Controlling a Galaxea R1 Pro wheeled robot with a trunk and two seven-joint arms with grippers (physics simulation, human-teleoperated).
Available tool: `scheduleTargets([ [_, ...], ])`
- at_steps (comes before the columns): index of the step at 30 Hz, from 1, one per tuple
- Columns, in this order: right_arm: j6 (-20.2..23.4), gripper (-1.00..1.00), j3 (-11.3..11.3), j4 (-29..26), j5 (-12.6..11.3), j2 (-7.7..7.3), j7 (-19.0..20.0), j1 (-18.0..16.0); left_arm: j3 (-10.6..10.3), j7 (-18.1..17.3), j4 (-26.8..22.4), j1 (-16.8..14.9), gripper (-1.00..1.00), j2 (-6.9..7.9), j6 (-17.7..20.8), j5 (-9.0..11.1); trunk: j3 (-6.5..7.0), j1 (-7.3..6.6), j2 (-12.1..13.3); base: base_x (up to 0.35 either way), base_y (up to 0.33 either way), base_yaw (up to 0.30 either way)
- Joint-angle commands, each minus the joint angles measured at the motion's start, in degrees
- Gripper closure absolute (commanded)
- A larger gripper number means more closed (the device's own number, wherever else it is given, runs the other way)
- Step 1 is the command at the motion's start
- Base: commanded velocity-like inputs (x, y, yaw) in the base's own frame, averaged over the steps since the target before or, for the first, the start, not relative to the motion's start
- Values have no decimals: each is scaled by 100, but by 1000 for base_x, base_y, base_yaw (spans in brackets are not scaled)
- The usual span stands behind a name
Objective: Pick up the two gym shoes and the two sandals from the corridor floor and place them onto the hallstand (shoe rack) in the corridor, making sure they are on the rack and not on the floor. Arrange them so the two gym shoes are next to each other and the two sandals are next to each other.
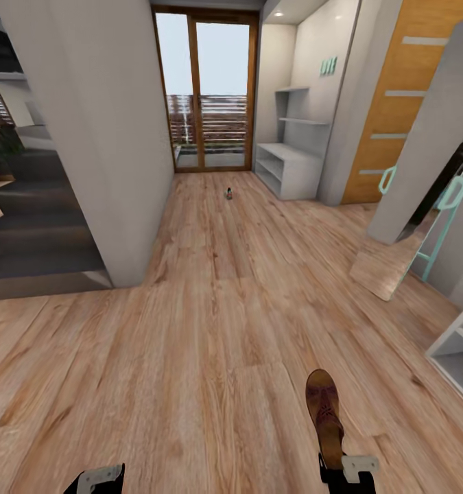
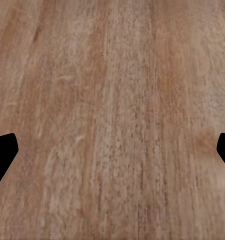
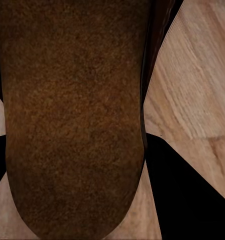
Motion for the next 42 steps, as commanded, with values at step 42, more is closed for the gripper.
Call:
scheduleTargets([
  [42,-9,100,49,16,3,-2,-49,-4,17,-13,4,-2,-100,7,-18,23,-5,2,-2,339,0,0],
])
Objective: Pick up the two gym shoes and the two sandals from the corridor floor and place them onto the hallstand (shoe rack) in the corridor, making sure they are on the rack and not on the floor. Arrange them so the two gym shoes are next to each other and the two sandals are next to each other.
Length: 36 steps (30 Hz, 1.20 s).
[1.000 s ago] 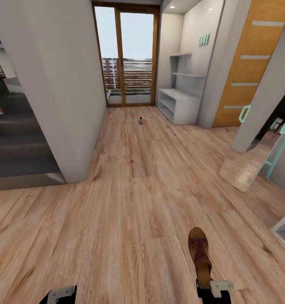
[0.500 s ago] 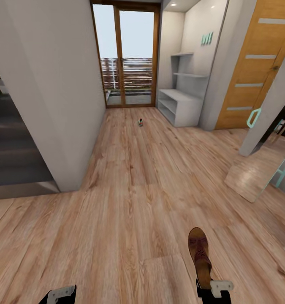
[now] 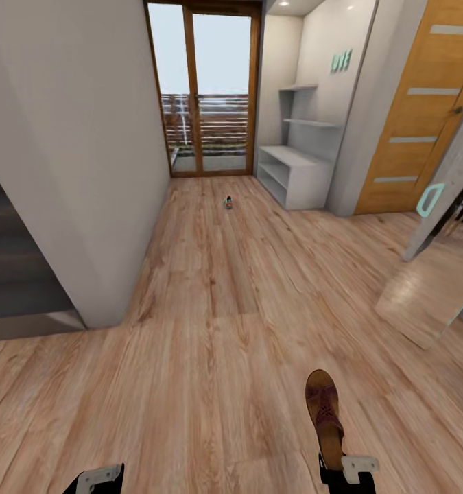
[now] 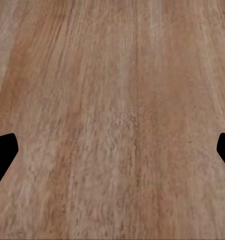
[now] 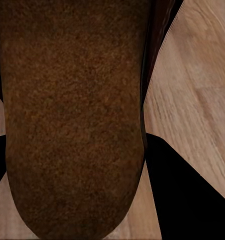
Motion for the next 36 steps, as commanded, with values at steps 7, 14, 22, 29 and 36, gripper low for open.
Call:
scheduleTargets([
  [7,-8,100,48,-1,-11,-2,-41,-4,12,-13,4,-3,-100,-1,-18,0,-5,2,-2,339,0,0],
  [14,-8,100,48,-1,-11,-3,-41,-4,12,-13,4,-4,-100,-1,-18,5,-5,2,-2,339,0,0],
  [22,-8,100,48,-1,-11,-4,-41,-4,7,-13,4,-5,-100,-1,-18,-1,-5,2,-2,339,0,0],
  [29,-8,100,48,1,-11,-4,-41,-4,3,-13,4,-5,-100,-1,-18,-4,-5,2,-2,339,0,0],
  [36,-8,100,48,-1,-11,-4,-41,-4,3,-13,4,-3,-100,-1,-18,-10,-5,2,-2,339,0,0],
])
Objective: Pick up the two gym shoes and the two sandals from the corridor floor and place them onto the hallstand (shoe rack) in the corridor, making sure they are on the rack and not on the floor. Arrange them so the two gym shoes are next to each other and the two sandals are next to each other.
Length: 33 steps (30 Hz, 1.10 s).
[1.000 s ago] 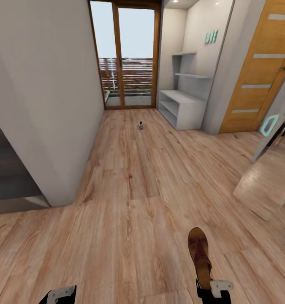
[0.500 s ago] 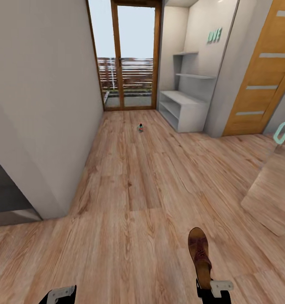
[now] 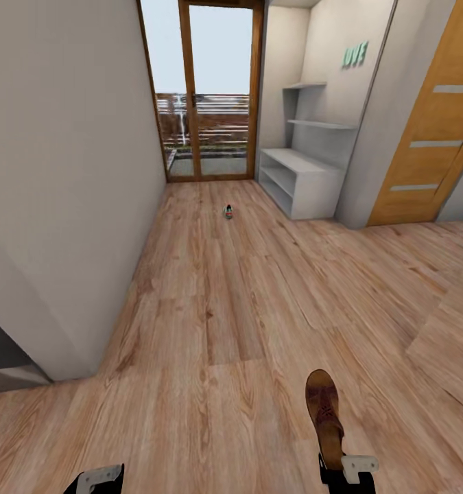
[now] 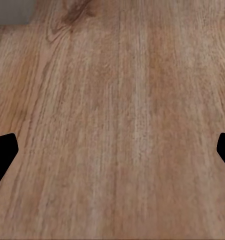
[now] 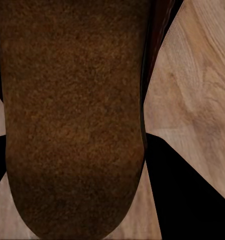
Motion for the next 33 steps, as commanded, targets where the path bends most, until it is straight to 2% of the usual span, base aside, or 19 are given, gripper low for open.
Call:
scheduleTargets([
  [1,-8,100,48,4,-12,-3,-41,-4,14,-13,4,-2,-100,-1,-18,3,-5,2,-2,339,0,0],
  [33,-8,100,52,2,-12,-1,-33,-4,19,-13,4,-5,-100,-1,-18,-13,-5,2,-2,339,0,0],
])
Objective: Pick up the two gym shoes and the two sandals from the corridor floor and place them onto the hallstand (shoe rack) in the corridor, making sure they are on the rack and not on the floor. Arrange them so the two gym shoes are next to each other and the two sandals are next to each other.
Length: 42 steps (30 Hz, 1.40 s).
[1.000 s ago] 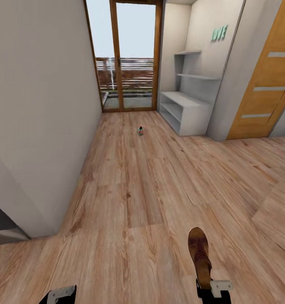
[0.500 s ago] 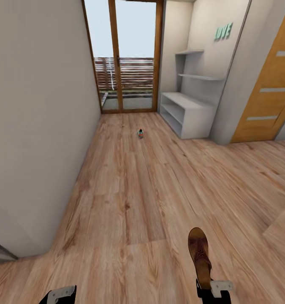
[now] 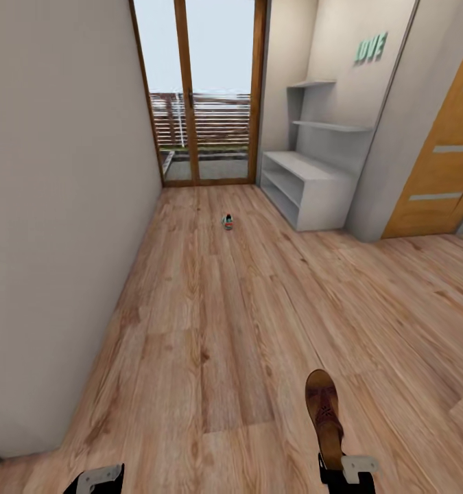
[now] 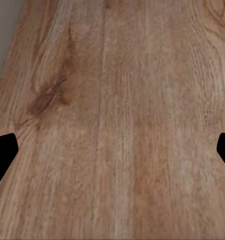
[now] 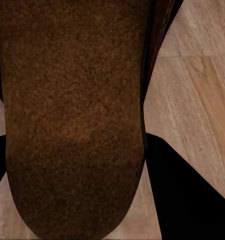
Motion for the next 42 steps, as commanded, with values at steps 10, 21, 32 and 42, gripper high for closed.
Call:
scheduleTargets([
  [10,-8,100,45,2,-12,-4,-41,-4,13,-13,4,-2,-100,-2,-19,0,-5,2,-2,339,0,0],
  [21,-8,100,53,3,-4,-2,-33,-4,0,-13,4,-1,-100,-10,-22,-15,-5,2,-2,339,0,0],
  [32,-8,100,53,9,6,4,-24,-4,3,-13,3,-5,-100,-1,-19,-2,-5,2,-2,339,0,0],
  [42,-8,100,53,11,6,4,-30,-4,15,-13,4,-4,-100,8,-18,23,-5,2,-2,339,0,0],
])
